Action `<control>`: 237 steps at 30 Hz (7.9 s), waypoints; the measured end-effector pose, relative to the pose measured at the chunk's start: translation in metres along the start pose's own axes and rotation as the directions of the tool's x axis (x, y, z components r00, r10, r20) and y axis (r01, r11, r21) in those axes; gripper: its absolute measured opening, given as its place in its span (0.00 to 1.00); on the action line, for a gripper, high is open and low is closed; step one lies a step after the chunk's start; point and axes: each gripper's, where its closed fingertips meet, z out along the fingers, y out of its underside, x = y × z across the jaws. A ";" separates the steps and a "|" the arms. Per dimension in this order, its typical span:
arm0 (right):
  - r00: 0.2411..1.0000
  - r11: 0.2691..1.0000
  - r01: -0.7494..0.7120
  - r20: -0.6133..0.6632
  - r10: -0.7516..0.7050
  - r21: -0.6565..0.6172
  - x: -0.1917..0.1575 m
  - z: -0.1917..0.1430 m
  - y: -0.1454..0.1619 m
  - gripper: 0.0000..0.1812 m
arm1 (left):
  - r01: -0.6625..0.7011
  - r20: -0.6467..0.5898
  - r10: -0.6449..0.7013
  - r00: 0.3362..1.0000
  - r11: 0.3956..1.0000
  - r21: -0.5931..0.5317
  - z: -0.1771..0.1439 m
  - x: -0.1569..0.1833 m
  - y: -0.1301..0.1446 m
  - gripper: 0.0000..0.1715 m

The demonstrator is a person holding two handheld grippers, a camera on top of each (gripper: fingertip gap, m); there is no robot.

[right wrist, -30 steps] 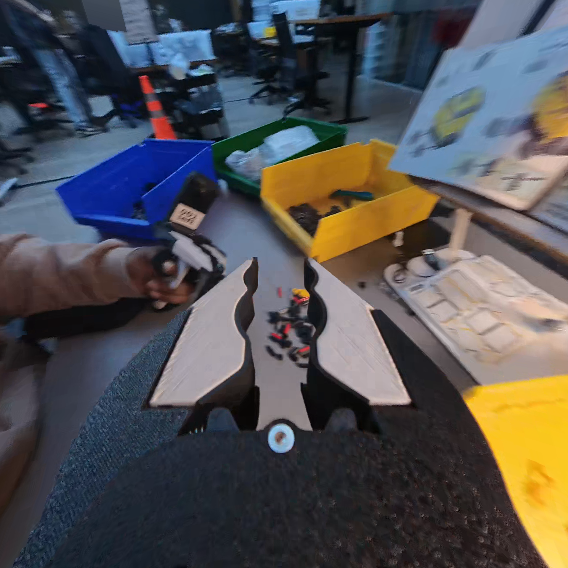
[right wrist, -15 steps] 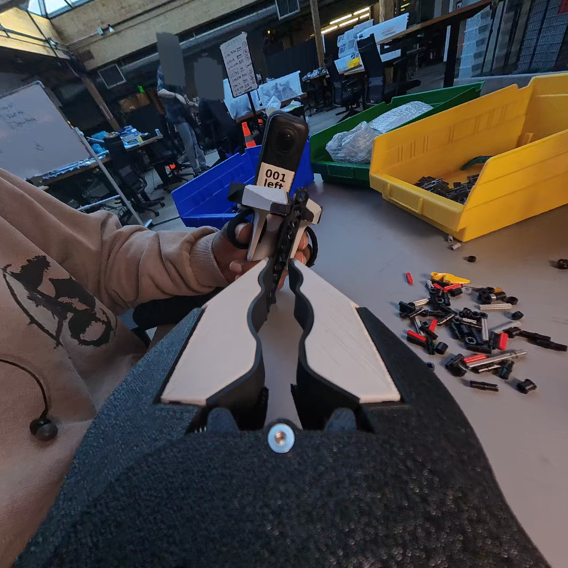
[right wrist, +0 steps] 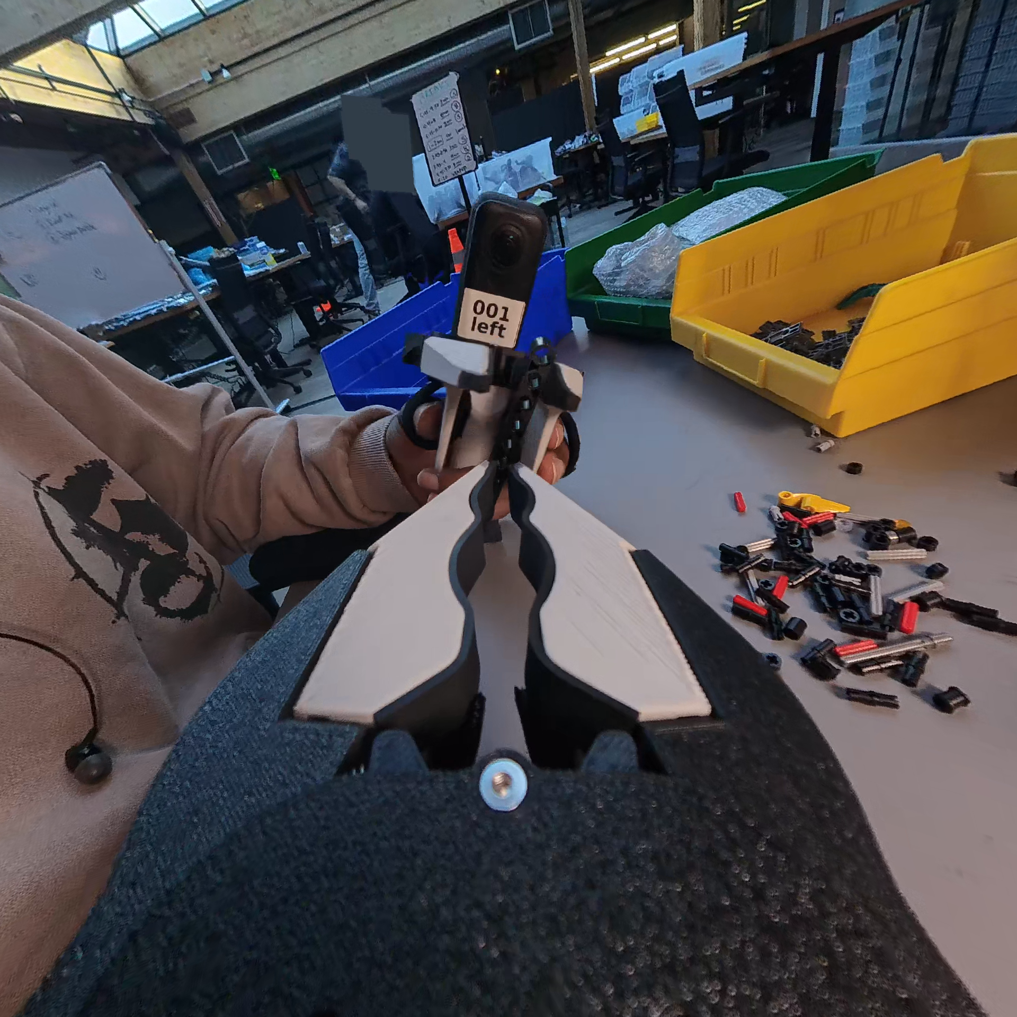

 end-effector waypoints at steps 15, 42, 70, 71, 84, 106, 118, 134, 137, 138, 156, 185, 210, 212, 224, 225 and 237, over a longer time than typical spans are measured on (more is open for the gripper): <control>0.999 0.999 0.031 0.033 -0.031 0.020 -0.005 -0.013 -0.009 0.01 | -0.062 -0.037 0.056 0.998 0.979 -0.193 0.008 0.010 0.029 0.04; 0.994 0.981 -0.043 -0.093 0.062 0.188 0.044 -0.051 -0.030 0.01 | -0.190 0.128 0.174 0.976 0.974 0.125 -0.046 0.013 -0.062 0.04; 0.993 0.998 0.004 0.121 0.003 -0.058 0.011 0.016 -0.001 0.09 | 0.065 0.022 -0.067 0.998 0.995 0.080 -0.014 -0.012 -0.016 0.03; 0.993 0.999 0.007 0.119 0.000 -0.053 0.011 0.017 -0.002 0.07 | 0.062 0.025 -0.064 0.998 0.995 0.077 -0.014 -0.012 -0.015 0.04; 0.993 0.999 0.042 0.107 -0.040 -0.015 0.010 0.013 -0.010 0.01 | -0.052 0.029 0.053 0.998 0.998 -0.036 -0.009 -0.004 -0.001 0.08; 0.970 0.982 0.167 0.195 -0.146 -0.092 0.001 -0.001 -0.005 0.00 | -0.215 0.038 0.236 0.971 0.932 -0.292 0.000 0.001 0.020 0.04; 0.927 0.948 0.258 -0.228 -0.298 -0.188 0.084 -0.017 -0.009 0.01 | -0.140 0.137 0.155 0.978 0.983 -0.116 -0.024 -0.016 -0.017 0.04; 0.990 0.982 0.126 -0.044 -0.134 -0.143 0.077 0.003 0.005 0.10 | 0.076 0.104 -0.074 0.992 0.997 -0.019 -0.020 -0.031 -0.005 0.04; 0.986 0.996 0.069 0.156 -0.059 -0.063 0.032 0.003 -0.009 0.10 | 0.024 0.089 -0.019 0.996 0.998 -0.061 -0.015 -0.024 0.001 0.04; 0.982 0.995 0.072 0.177 -0.058 -0.076 0.025 0.004 -0.006 0.10 | 0.009 0.083 -0.003 0.997 0.997 -0.073 -0.013 -0.022 0.003 0.04; 0.977 0.988 0.098 0.199 -0.073 -0.123 0.014 0.009 0.008 0.03 | -0.083 0.081 0.098 0.992 0.982 -0.170 -0.008 -0.016 0.018 0.04; 0.978 0.983 0.181 0.112 -0.177 -0.027 0.040 -0.051 -0.024 0.01 | -0.271 0.228 0.383 0.895 0.874 -0.404 -0.058 -0.033 0.011 0.04; 0.920 0.919 0.279 -0.195 -0.339 -0.279 0.099 -0.002 0.015 0.13 | -0.188 0.299 0.330 0.896 0.889 -0.417 -0.031 -0.055 0.039 0.04; 0.933 0.934 0.266 -0.179 -0.312 -0.239 0.088 -0.007 0.010 0.13 | -0.203 0.297 0.350 0.888 0.880 -0.430 -0.031 -0.055 0.041 0.04; 0.947 0.949 0.274 -0.131 -0.295 -0.157 0.027 -0.011 -0.006 0.19 | -0.308 0.278 0.466 0.840 0.831 -0.462 -0.027 -0.047 0.043 0.04; 0.947 0.952 0.266 -0.142 -0.288 -0.154 0.025 -0.013 -0.002 0.21 | -0.322 0.271 0.480 0.834 0.824 -0.466 -0.026 -0.046 0.044 0.04; 0.911 0.918 0.341 -0.168 -0.376 -0.204 0.011 -0.019 0.034 0.17 | -0.350 0.077 0.387 0.919 0.889 -0.294 0.008 0.004 0.045 0.04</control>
